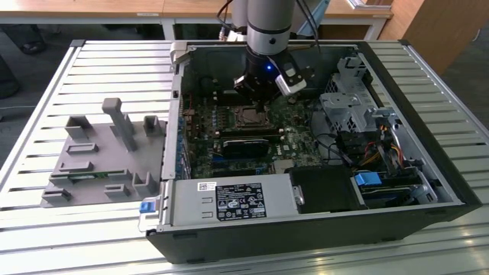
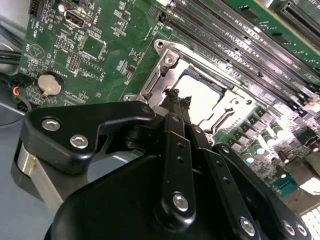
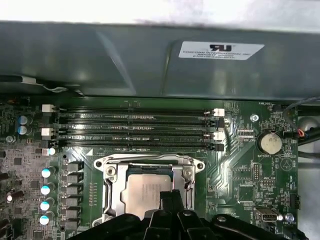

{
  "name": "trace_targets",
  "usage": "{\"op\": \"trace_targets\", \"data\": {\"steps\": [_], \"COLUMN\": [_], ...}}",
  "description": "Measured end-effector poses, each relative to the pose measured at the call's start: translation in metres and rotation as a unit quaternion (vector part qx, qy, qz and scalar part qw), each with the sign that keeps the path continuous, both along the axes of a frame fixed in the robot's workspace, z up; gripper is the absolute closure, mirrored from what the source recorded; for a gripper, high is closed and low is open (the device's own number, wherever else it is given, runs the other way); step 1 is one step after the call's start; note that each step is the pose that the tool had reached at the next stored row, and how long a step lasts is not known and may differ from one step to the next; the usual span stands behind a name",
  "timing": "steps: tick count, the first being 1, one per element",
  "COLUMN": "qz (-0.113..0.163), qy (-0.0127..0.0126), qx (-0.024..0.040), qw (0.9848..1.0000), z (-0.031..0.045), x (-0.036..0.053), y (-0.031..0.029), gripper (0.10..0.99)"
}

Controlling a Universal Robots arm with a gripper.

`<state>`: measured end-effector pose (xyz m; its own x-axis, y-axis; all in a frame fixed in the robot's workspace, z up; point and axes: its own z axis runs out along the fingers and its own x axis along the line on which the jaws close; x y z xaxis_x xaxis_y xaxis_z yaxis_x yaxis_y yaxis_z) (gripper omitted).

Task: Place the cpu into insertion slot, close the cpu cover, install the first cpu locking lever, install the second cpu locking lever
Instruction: 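Install the second cpu locking lever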

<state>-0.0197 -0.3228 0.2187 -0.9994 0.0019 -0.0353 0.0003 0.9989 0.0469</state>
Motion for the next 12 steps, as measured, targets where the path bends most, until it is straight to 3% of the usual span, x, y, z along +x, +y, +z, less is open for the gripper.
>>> {"op": "trace_targets", "data": {"steps": [6, 12], "qz": [0.000, 0.001], "qy": [0.0000, 0.0001], "qx": [0.0001, -0.0007], "qw": [1.0000, 1.0000], "z": [0.0117, 0.0133], "x": [-0.0002, -0.0005], "y": [0.0000, -0.0011], "gripper": [0.980, 0.980]}}
